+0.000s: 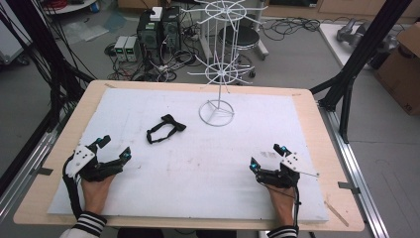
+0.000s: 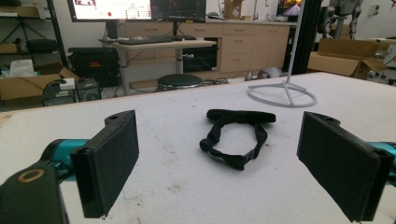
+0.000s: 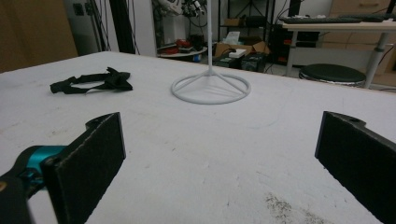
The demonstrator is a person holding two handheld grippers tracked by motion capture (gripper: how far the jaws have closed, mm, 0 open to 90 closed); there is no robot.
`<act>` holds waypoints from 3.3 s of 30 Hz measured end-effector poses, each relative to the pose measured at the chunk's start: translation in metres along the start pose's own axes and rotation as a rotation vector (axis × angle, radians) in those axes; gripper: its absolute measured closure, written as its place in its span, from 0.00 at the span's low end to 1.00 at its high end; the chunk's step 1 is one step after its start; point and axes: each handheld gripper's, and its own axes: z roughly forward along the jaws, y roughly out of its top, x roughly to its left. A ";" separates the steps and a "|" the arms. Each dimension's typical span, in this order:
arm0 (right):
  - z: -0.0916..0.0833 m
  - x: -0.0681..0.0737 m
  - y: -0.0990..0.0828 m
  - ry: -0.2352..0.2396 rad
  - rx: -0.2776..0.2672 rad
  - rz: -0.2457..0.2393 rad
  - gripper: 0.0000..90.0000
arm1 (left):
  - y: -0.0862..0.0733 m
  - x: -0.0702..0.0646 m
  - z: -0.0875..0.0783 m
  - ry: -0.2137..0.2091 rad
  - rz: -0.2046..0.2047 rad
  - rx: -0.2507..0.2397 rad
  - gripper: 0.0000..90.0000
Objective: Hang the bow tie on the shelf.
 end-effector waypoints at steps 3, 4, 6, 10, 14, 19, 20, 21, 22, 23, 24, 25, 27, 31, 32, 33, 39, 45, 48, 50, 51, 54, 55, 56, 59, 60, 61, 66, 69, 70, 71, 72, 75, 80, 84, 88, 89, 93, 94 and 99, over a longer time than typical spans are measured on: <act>0.000 0.000 0.000 -0.001 0.003 0.002 0.01 | 0.000 -0.001 0.000 0.004 0.004 -0.001 0.15; 0.000 -0.001 0.000 -0.002 -0.001 -0.004 0.01 | 0.000 -0.001 0.000 0.002 0.007 0.001 0.15; 0.000 0.000 0.000 0.000 0.002 0.014 0.01 | 0.000 -0.001 0.000 0.004 0.010 0.003 0.15; 0.000 -0.001 0.000 -0.004 -0.004 0.009 0.01 | 0.000 -0.001 0.001 0.008 0.009 0.002 0.15; 0.000 -0.001 0.000 -0.002 -0.003 0.008 0.01 | 0.001 -0.002 0.001 0.009 0.017 0.009 0.15; 0.000 -0.001 0.000 -0.002 -0.004 0.009 0.01 | 0.001 -0.003 0.002 0.016 0.027 0.014 0.15; 0.000 -0.001 0.000 -0.002 -0.004 0.010 0.01 | 0.001 -0.004 0.002 0.017 0.030 0.017 0.15; 0.000 -0.001 0.000 -0.002 -0.004 0.010 0.01 | 0.002 -0.004 0.003 0.016 0.038 0.023 0.15; 0.000 0.000 0.000 -0.002 -0.005 0.009 0.01 | 0.002 -0.004 0.004 0.018 0.050 0.026 0.15; 0.000 0.000 0.000 -0.003 -0.002 0.009 0.01 | 0.003 -0.005 0.004 0.017 0.058 0.031 0.15; 0.000 0.000 0.000 0.001 -0.001 0.002 0.01 | 0.004 -0.005 0.005 0.016 0.053 0.030 0.15; 0.000 0.000 0.000 -0.002 -0.002 -0.001 0.01 | 0.006 -0.004 0.005 0.011 0.051 0.029 0.15; 0.000 0.000 0.000 -0.002 -0.002 -0.003 0.01 | 0.010 -0.004 0.006 0.010 0.056 0.029 0.15; 0.000 0.000 0.000 -0.002 -0.003 0.006 0.01 | 0.021 -0.003 0.009 0.037 0.089 0.045 0.15; 0.000 0.000 0.000 -0.002 0.001 0.007 0.01 | 0.021 -0.003 0.009 0.037 0.089 0.045 0.15; 0.000 0.000 0.000 -0.001 -0.001 0.001 0.01 | 0.025 -0.002 0.011 0.042 0.090 0.052 0.15; 0.000 0.001 0.000 -0.005 0.004 0.001 0.01 | 0.045 0.001 0.022 0.050 0.107 0.083 0.15; 0.000 0.001 0.000 -0.006 0.004 -0.001 0.01 | 0.062 0.004 0.037 0.037 0.069 0.103 0.15; 0.001 0.001 0.000 -0.008 0.013 -0.012 0.01 | 0.068 0.006 0.048 0.005 0.040 0.139 0.15; 0.002 0.002 0.001 -0.010 0.018 -0.017 0.01 | 0.072 0.007 0.057 -0.033 0.034 0.165 0.15; 0.002 0.003 0.001 -0.012 0.019 -0.019 0.01 | 0.074 0.008 0.062 -0.053 0.034 0.183 0.15; 0.002 0.003 0.001 -0.013 0.021 -0.018 0.01 | 0.079 0.008 0.077 -0.082 0.042 0.231 0.15; 0.002 0.003 0.001 -0.013 0.020 -0.017 0.01 | 0.080 0.008 0.081 -0.089 0.046 0.239 0.15; 0.002 0.002 0.001 -0.014 0.019 -0.017 0.01 | 0.082 0.009 0.085 -0.087 0.047 0.250 0.15; 0.002 0.002 0.001 -0.013 0.016 -0.016 0.01 | 0.087 0.011 0.098 -0.108 0.041 0.287 0.15; 0.002 0.002 0.001 -0.013 0.016 -0.015 0.01 | 0.088 0.012 0.102 -0.127 0.030 0.299 0.15; 0.002 0.002 0.001 -0.013 0.016 -0.013 0.01 | 0.090 0.013 0.111 -0.153 0.033 0.341 0.15; 0.001 0.002 0.000 -0.013 0.015 -0.010 0.01 | 0.095 0.017 0.129 -0.192 0.051 0.440 0.15; 0.001 0.002 0.000 -0.015 0.011 -0.010 0.01 | 0.098 0.019 0.142 -0.199 0.071 0.489 0.15; 0.001 0.002 0.000 -0.015 0.011 -0.007 0.01 | 0.099 0.018 0.147 -0.208 0.079 0.511 0.15; 0.001 0.002 0.000 -0.016 0.013 0.000 0.01 | 0.099 0.018 0.152 -0.210 0.081 0.529 0.15; 0.001 0.001 0.000 -0.017 0.008 -0.007 0.01 | 0.099 0.018 0.156 -0.217 0.089 0.547 0.15; 0.001 0.001 0.000 -0.017 0.008 -0.006 0.01 | 0.095 0.016 0.166 -0.232 0.091 0.587 0.18; 0.000 0.001 0.000 -0.015 0.007 0.005 0.01 | 0.087 0.012 0.182 -0.239 0.114 0.670 0.18; 0.000 0.001 0.000 -0.017 0.007 0.002 0.01 | 0.084 0.009 0.195 -0.245 0.125 0.716 0.18; 0.000 0.001 0.000 -0.017 0.007 0.006 0.01 | 0.083 0.006 0.204 -0.254 0.138 0.746 0.18; 0.000 0.001 0.000 -0.017 0.006 0.005 0.01 | 0.082 0.005 0.206 -0.252 0.140 0.753 0.18; 0.000 0.000 0.000 -0.019 0.002 0.000 0.01 | 0.076 0.003 0.210 -0.252 0.150 0.784 0.20; 0.000 0.000 0.000 -0.019 0.003 0.001 0.01 | 0.074 0.003 0.211 -0.248 0.158 0.798 0.20; 0.000 0.000 0.000 -0.014 0.000 0.010 0.01 | 0.066 0.003 0.216 -0.245 0.161 0.837 0.26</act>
